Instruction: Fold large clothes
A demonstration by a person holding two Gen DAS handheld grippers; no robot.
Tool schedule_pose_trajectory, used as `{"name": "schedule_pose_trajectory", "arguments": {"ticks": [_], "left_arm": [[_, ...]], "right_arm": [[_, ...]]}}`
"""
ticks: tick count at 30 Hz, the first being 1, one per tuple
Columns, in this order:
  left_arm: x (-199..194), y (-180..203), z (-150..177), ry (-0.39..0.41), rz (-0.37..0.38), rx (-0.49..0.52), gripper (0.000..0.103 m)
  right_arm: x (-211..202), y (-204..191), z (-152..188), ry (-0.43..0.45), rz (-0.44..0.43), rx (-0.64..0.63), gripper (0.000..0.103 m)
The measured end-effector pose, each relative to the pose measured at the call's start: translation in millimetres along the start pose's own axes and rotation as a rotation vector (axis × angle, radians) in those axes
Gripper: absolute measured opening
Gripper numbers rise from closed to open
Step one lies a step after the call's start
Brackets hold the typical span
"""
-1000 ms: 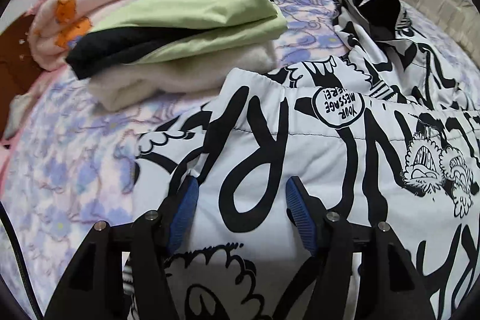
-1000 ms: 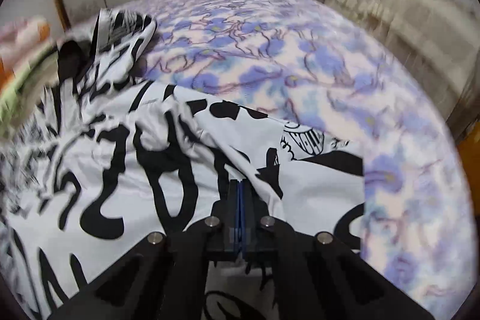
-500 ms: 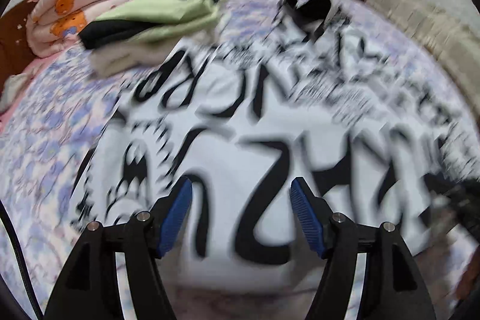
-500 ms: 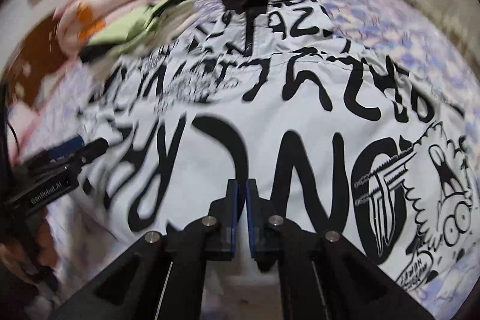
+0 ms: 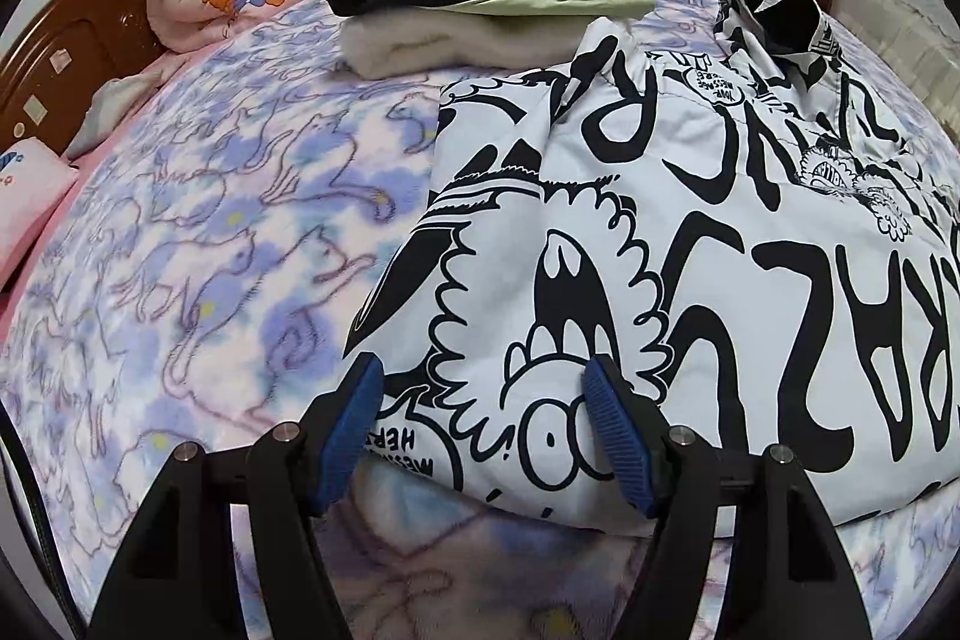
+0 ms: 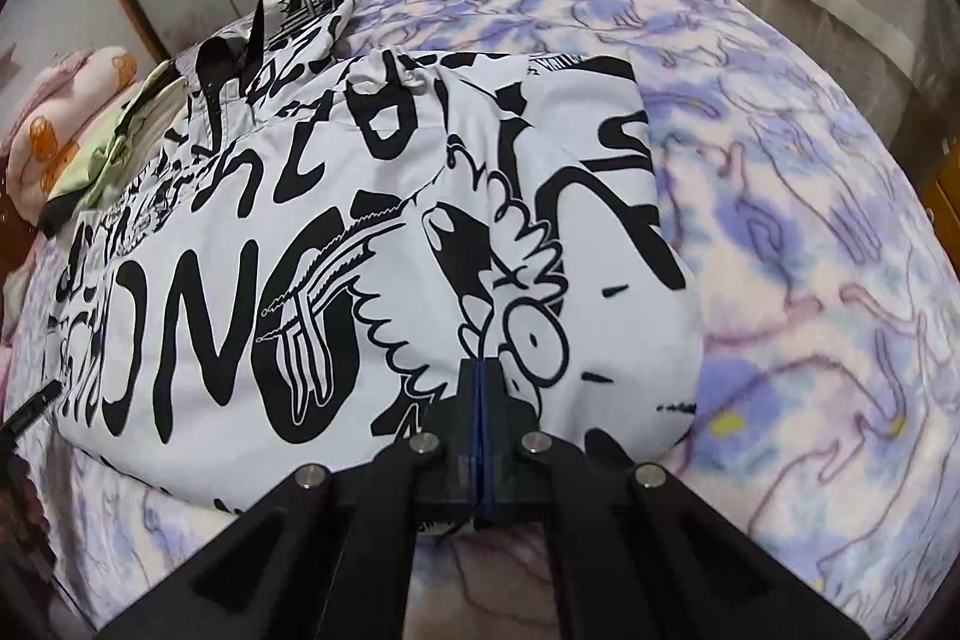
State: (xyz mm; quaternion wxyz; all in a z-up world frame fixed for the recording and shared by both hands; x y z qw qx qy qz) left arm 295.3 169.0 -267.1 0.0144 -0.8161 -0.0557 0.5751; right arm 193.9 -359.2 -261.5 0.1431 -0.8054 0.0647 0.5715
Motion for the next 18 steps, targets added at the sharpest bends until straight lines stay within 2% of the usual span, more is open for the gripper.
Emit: {"name": "schedule_pose_trajectory", "arguments": {"ticks": [2, 5, 12, 18], "left_arm": [[-0.8, 0.4, 1.4, -0.004, -0.010, -0.001, 0.069], [0.0, 1.2, 1.3, -0.012, -0.004, -0.005, 0.069], [0.5, 1.6, 2.8, -0.023, 0.000, 0.005, 0.069], [1.9, 0.7, 2.9, -0.042, 0.005, -0.006, 0.070]], "right_arm": [[1.2, -5.7, 0.3, -0.002, 0.063, -0.023, 0.000], [4.0, -9.1, 1.7, -0.005, 0.085, -0.026, 0.003], [4.6, -3.2, 2.9, -0.026, 0.012, 0.026, 0.003], [7.7, -5.7, 4.5, -0.039, 0.015, 0.027, 0.003]]}}
Point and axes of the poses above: each gripper's, at about its wrist camera, not at the fingertips, and x roughly the way its jaws point, y to its right, z to its underside, the point moved 8 cm from there along x, roughly the way its jaws point, and after that the axes turned 13 degrees about -y, right-handed, at the moved point
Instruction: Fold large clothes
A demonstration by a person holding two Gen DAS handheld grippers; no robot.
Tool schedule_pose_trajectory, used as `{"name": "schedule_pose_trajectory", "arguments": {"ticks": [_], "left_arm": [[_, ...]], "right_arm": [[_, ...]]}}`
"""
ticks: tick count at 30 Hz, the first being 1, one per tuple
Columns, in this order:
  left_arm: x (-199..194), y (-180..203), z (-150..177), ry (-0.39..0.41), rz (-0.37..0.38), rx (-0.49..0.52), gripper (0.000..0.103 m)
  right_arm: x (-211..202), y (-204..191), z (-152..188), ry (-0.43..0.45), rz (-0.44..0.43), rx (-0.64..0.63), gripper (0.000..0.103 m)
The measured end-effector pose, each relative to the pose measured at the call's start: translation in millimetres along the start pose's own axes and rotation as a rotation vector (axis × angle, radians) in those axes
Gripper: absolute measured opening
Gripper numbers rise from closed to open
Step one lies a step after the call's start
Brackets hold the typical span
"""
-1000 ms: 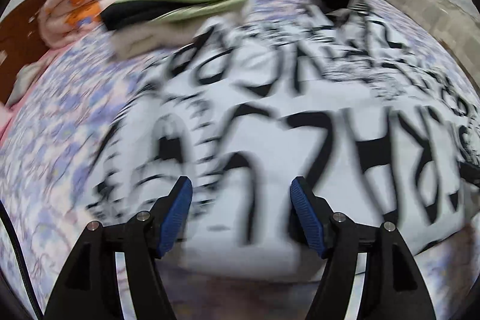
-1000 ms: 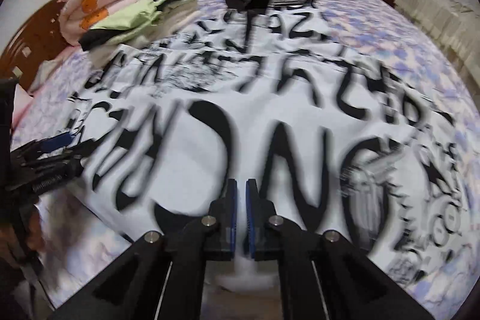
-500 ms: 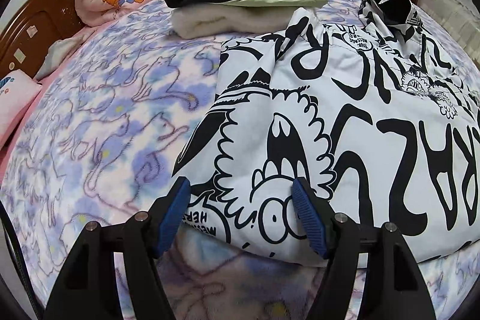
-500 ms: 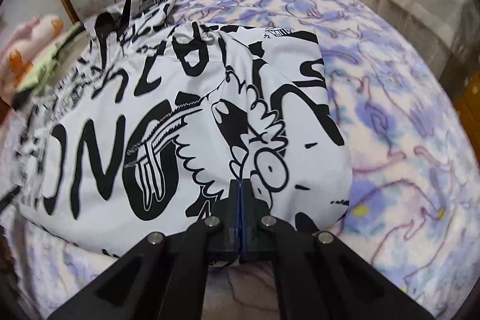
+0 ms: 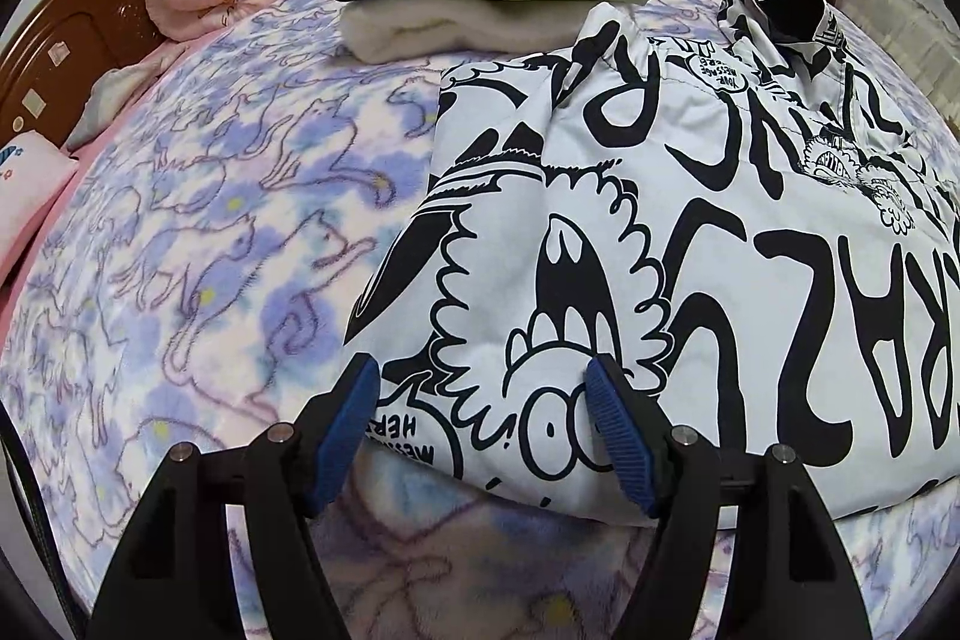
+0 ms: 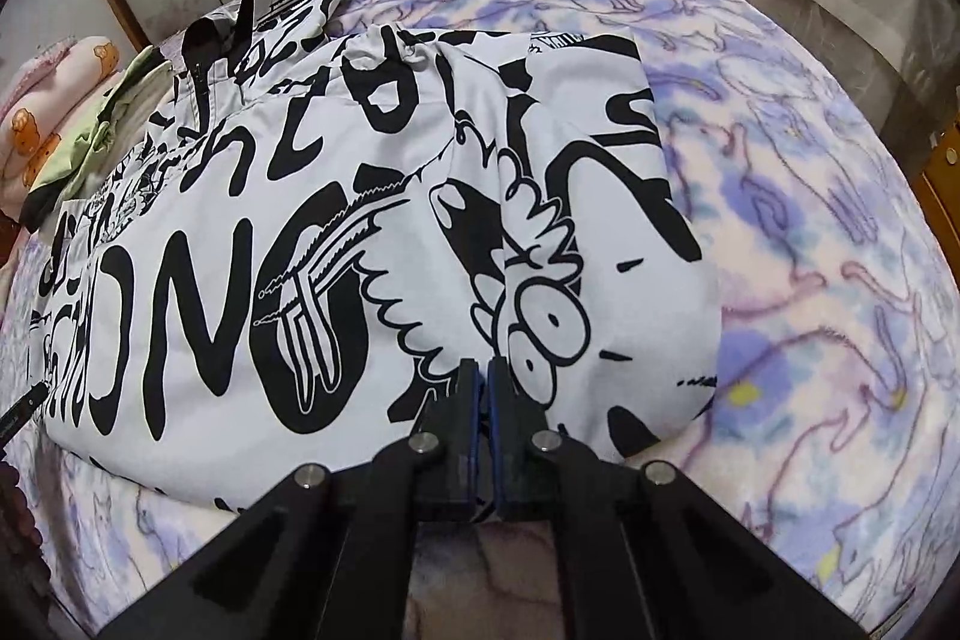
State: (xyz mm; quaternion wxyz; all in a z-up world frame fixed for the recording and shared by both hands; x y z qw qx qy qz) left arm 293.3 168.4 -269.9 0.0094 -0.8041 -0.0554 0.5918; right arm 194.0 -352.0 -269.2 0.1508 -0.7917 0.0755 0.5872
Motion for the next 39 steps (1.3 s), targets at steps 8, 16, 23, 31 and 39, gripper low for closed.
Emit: {"name": "schedule_pose_trajectory", "arguments": {"ticks": [8, 16, 23, 31, 39], "left_arm": [[7.9, -5.5, -0.1, -0.053, -0.020, -0.003, 0.088], [2.8, -16.6, -24.5, -0.230, 0.059, 0.010, 0.089], [-59.0, 24.6, -109.1, -0.093, 0.033, 0.176, 0.089], [-71.5, 126.3, -246.4, 0.003, 0.083, 0.214, 0.089], [-26.7, 202.5, -350.7, 0.010, 0.197, 0.117, 0.089]], "right_arm": [[7.8, 0.6, -1.8, -0.051, -0.012, 0.010, 0.003], [8.9, -13.4, -20.5, -0.263, 0.097, -0.100, 0.003], [-38.9, -47.3, -106.4, -0.218, 0.061, -0.156, 0.003], [-46.7, -113.3, -226.2, -0.097, -0.075, -0.176, 0.023], [-0.7, -137.2, -328.3, -0.041, -0.236, -0.038, 0.032]]}}
Point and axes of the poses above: each gripper's, at about its wrist camera, not at the fingertips, and x roughly the way its jaws point, y to its right, z to its underside, the point moved 8 cm from there along x, roughly the way its jaws point, and after that the axes turned 13 degrees about -y, right-handed, at the moved point
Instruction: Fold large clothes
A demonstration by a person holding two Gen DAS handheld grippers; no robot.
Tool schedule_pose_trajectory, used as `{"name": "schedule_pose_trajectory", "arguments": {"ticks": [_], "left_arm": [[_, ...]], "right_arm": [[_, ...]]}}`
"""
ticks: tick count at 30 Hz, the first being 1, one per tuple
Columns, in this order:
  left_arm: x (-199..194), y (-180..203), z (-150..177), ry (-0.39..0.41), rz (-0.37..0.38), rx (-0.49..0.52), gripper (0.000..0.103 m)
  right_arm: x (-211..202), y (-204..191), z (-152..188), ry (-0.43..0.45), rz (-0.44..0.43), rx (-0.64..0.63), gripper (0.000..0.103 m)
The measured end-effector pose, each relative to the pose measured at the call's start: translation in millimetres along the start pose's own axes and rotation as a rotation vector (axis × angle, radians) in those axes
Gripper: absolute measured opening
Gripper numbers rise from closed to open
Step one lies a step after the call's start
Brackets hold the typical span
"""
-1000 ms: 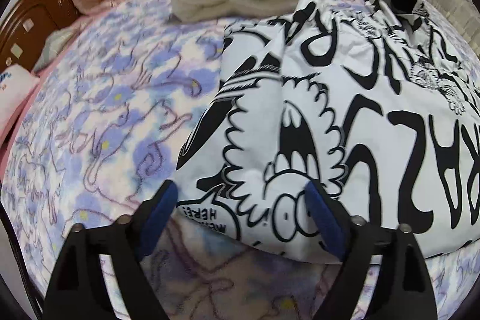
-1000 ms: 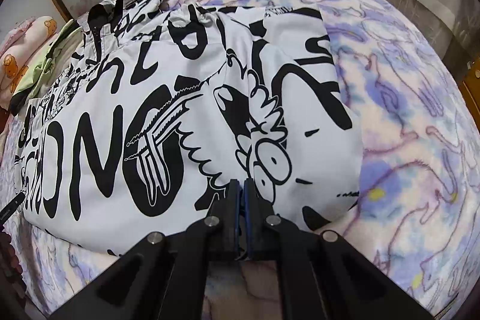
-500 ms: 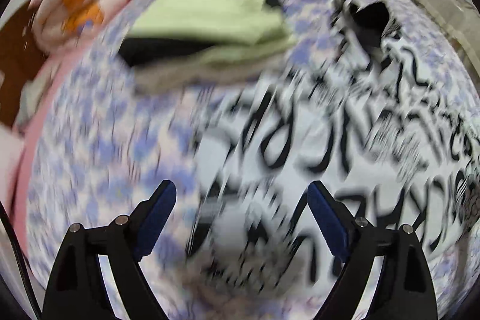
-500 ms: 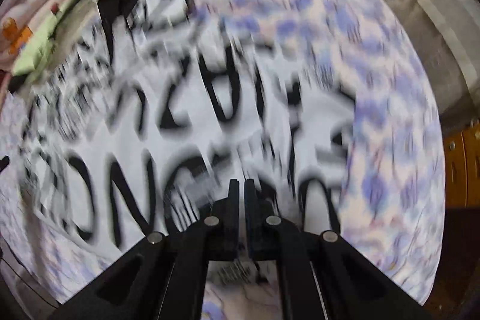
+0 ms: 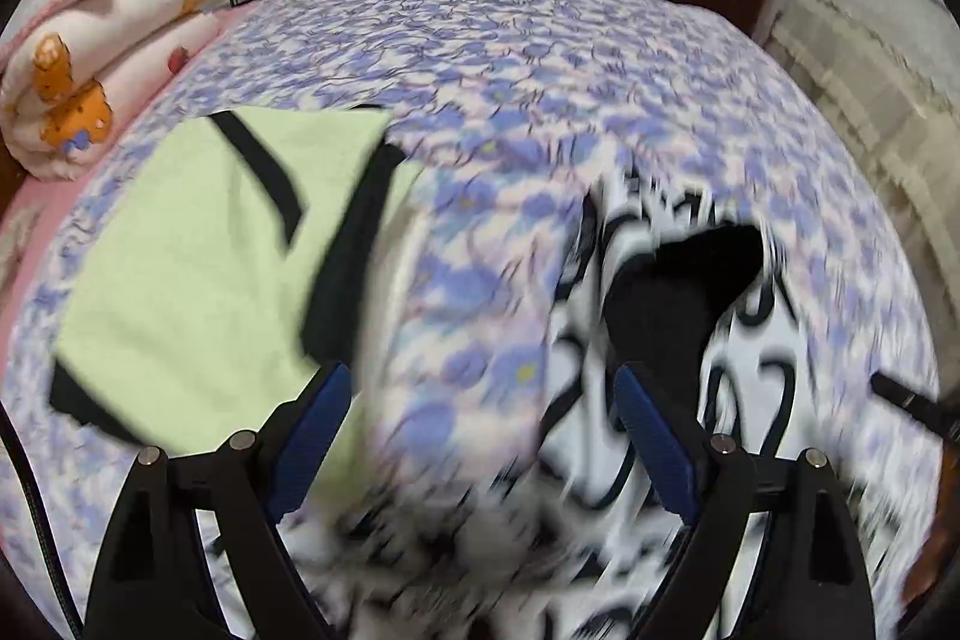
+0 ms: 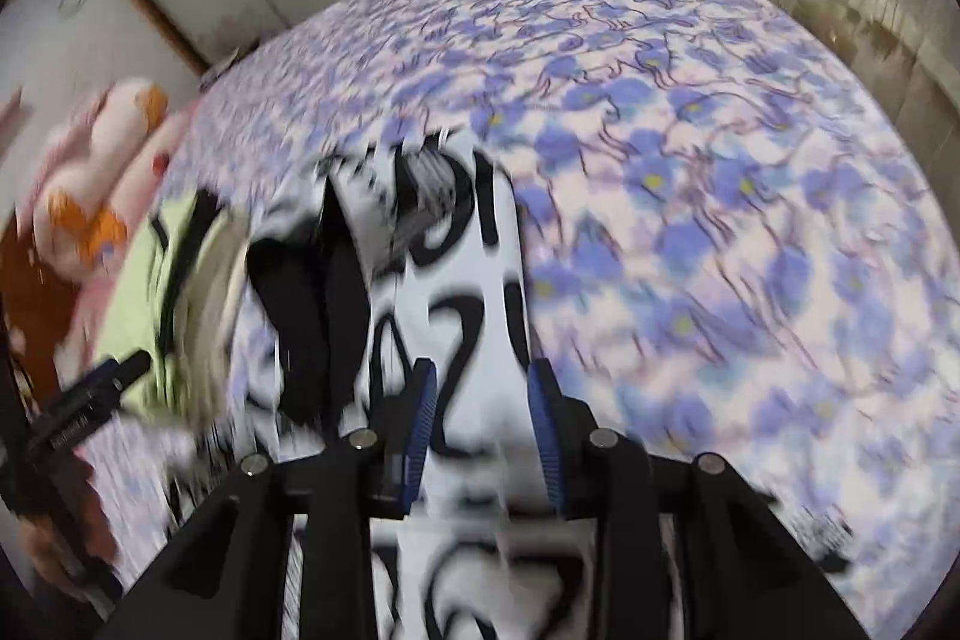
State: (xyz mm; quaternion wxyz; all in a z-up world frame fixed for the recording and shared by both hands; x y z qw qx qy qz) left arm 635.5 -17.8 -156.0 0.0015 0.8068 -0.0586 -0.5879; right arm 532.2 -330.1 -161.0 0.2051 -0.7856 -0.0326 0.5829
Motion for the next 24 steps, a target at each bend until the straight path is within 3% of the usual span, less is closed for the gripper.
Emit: {"name": "schedule_pose_trajectory", "arguments": {"ticks": [3, 6, 12, 16, 18, 21, 23, 24], "left_arm": [[24.9, 8.4, -27.9, -0.009, 0.038, -0.060, 0.089], [50.8, 15.3, -46.8, -0.028, 0.024, -0.086, 0.089], [100.4, 36.6, -64.2, -0.069, 0.018, -0.058, 0.089], [122.8, 41.6, -65.4, -0.078, -0.047, -0.024, 0.089], [130.5, 36.2, -62.4, -0.076, -0.085, -0.027, 0.089], [146.7, 18.5, -54.4, -0.111, -0.161, -0.038, 0.089], [157.0, 7.1, -47.8, -0.139, -0.159, -0.054, 0.089], [159.7, 2.2, -44.2, -0.148, -0.160, -0.064, 0.089]], "right_arm": [[11.0, -0.7, -29.2, 0.036, -0.041, 0.035, 0.032], [16.2, -14.9, -58.2, 0.084, -0.085, 0.030, 0.032], [28.4, -64.0, -106.9, 0.150, -0.082, -0.051, 0.032], [59.1, -92.4, -118.0, 0.102, -0.063, -0.133, 0.032], [79.9, -92.1, -110.7, 0.037, -0.008, -0.171, 0.032], [115.2, -56.5, -87.9, -0.081, 0.190, -0.194, 0.029], [133.8, -20.7, -66.8, -0.140, 0.222, -0.184, 0.023], [135.9, -9.4, -60.0, -0.141, 0.198, -0.174, 0.023]]}}
Point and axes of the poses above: each gripper's, at about its wrist camera, not at the fingertips, and x roughly the way its jaws point, y to its right, z to its underside, the point moved 8 cm from there along x, roughly the way its jaws point, and after that the axes turned 13 degrees about -y, right-handed, at the moved point
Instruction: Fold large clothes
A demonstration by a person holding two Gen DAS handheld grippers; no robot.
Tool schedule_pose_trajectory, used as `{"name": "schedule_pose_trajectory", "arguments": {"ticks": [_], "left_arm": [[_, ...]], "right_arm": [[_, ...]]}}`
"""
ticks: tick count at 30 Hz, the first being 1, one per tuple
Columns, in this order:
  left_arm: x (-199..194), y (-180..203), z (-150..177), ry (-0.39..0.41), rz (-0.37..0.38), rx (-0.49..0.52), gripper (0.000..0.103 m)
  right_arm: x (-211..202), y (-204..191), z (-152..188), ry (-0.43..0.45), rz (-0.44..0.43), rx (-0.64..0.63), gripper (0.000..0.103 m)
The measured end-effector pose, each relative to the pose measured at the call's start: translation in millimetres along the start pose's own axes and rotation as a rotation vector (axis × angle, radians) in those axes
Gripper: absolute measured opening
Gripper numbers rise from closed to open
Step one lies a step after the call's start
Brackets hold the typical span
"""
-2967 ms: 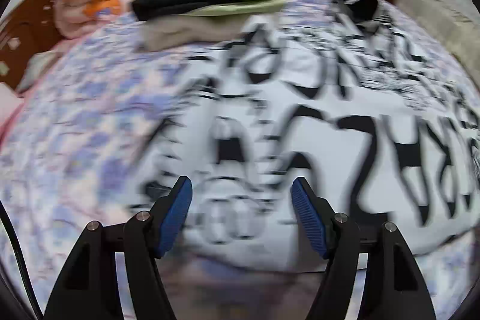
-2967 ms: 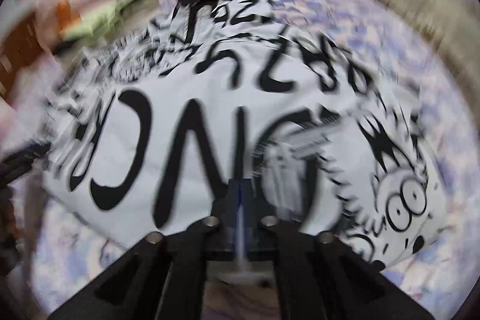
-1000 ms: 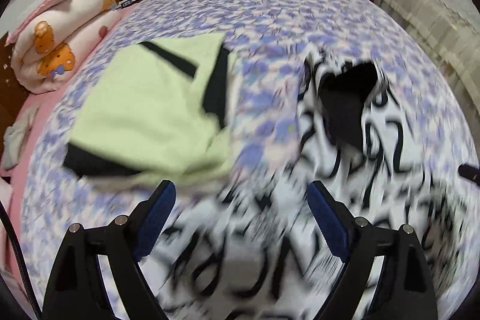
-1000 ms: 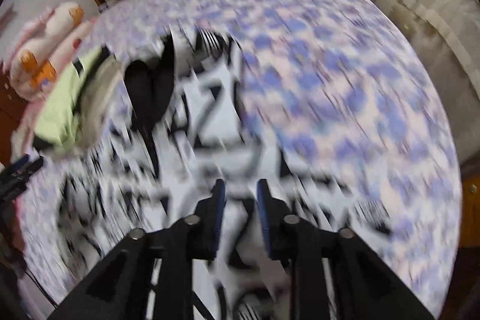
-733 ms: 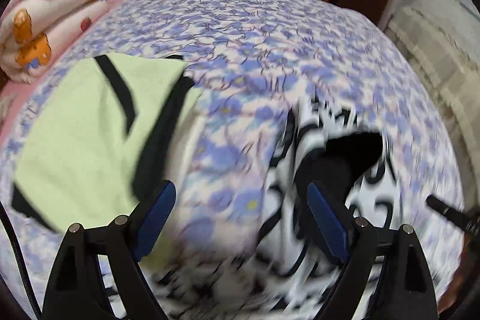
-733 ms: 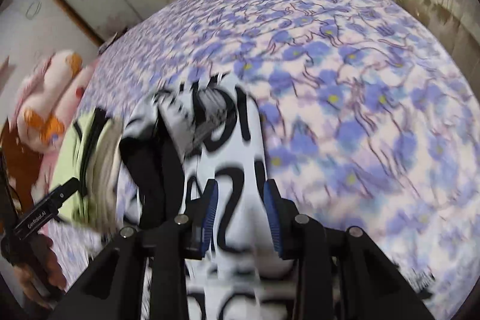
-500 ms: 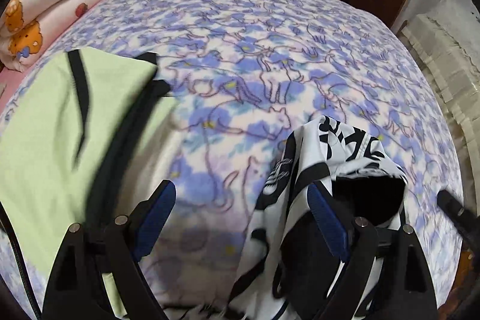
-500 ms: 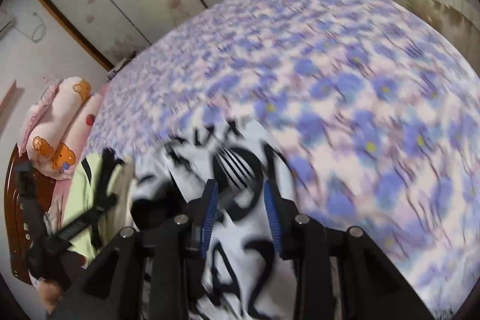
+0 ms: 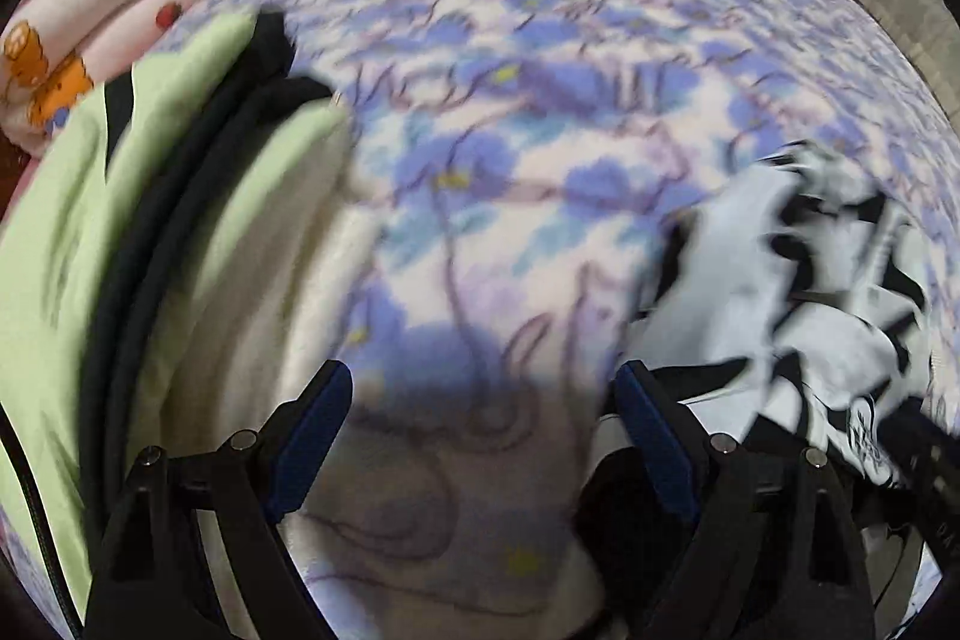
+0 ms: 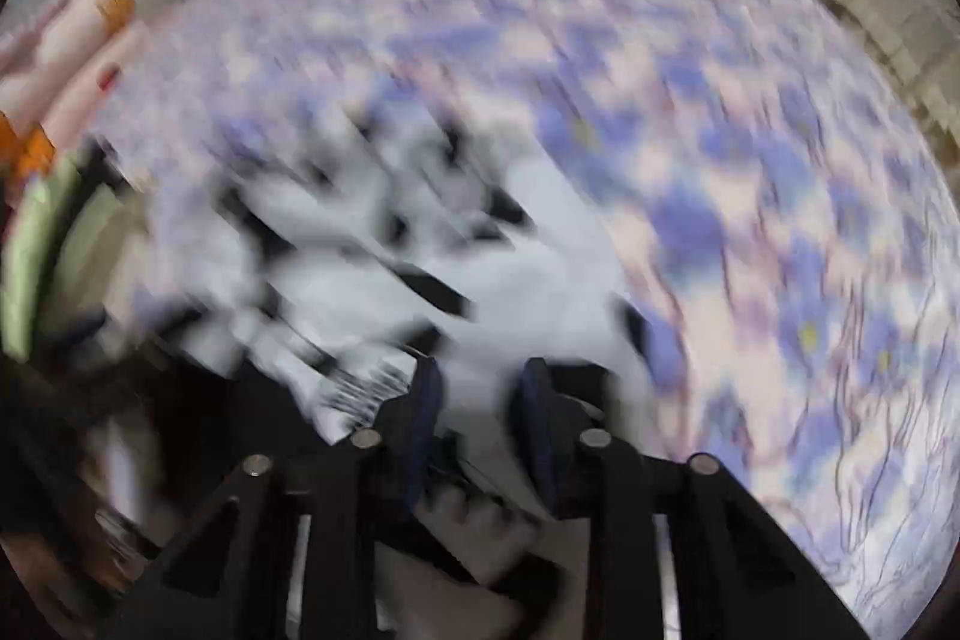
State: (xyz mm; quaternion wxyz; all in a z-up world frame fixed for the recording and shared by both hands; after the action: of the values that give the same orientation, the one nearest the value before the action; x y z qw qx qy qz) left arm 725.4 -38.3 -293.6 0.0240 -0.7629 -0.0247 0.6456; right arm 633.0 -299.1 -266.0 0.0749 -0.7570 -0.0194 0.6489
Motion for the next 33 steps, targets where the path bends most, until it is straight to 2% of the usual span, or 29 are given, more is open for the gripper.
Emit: {"name": "schedule_pose_trajectory", "arguments": {"ticks": [3, 5, 7, 10, 13, 15, 17, 21, 24, 25, 26, 27, 28, 29, 31, 33], "left_arm": [[12.1, -9.5, 4.5, -0.031, -0.001, -0.011, 0.089], [12.6, -12.4, 4.8, -0.031, 0.035, -0.027, 0.089], [7.7, -13.0, 3.2, -0.027, 0.092, -0.042, 0.089], [-11.2, -10.2, -7.4, 0.034, 0.184, -0.058, 0.089], [-26.7, -4.5, -17.9, 0.098, 0.268, -0.074, 0.089], [-30.2, 1.8, -22.1, 0.125, 0.305, -0.078, 0.089], [-27.1, 12.4, -21.2, 0.120, 0.311, -0.063, 0.089], [3.6, 35.1, -13.9, 0.035, 0.268, -0.012, 0.089], [15.5, 38.3, -9.4, 0.019, 0.283, -0.026, 0.089], [17.2, 39.6, -9.5, 0.019, 0.284, -0.021, 0.081], [16.6, 41.6, -8.6, 0.023, 0.288, -0.004, 0.051], [14.3, 48.6, -7.0, 0.014, 0.296, 0.039, 0.029], [13.3, 54.0, -5.7, 0.005, 0.311, 0.068, 0.007], [6.9, 58.1, -3.3, 0.017, 0.270, 0.098, 0.005], [-7.1, 62.5, 3.0, 0.050, 0.222, 0.146, 0.002], [-27.6, 59.0, 10.1, 0.084, 0.222, 0.157, 0.002]], "right_arm": [[-0.8, 25.9, 17.9, 0.043, -0.103, 0.033, 0.023], [-6.2, 39.2, 21.2, 0.047, -0.159, 0.071, 0.024], [-14.9, 49.0, 19.4, 0.060, -0.165, 0.100, 0.026], [-30.1, 60.9, 10.3, 0.103, -0.175, 0.136, 0.029], [-38.0, 66.3, -2.5, 0.131, -0.278, 0.183, 0.031], [-37.9, 64.1, -10.1, 0.141, -0.320, 0.201, 0.040], [-30.8, 56.2, -16.8, 0.136, -0.313, 0.199, 0.043], [-7.6, 42.3, -25.8, 0.097, -0.284, 0.196, 0.044], [-1.3, 34.6, -28.8, 0.098, -0.284, 0.190, 0.047], [0.3, 32.7, -27.3, 0.092, -0.278, 0.187, 0.047], [1.0, 31.8, -27.1, 0.086, -0.273, 0.189, 0.047], [0.8, 31.0, -28.6, 0.088, -0.267, 0.184, 0.045], [-1.5, 28.4, -28.3, 0.097, -0.251, 0.164, 0.027], [-3.6, 25.1, -27.3, 0.098, -0.234, 0.139, 0.002], [-12.6, 21.5, -22.0, 0.118, -0.210, 0.114, 0.003], [-34.4, 18.0, -12.9, 0.182, -0.204, 0.083, 0.002]]}}
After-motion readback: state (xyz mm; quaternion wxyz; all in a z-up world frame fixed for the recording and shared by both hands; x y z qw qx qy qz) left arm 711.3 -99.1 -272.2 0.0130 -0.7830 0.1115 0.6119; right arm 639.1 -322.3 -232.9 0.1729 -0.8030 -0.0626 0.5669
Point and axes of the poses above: each gripper's, at about its wrist camera, not at the fingertips, and x roughly the way its jaws point, y to its right, z to its underside, the point moved 8 cm from there along x, roughly the way its jaws point, and after that the axes turned 13 degrees about -y, right-handed, at the moved point
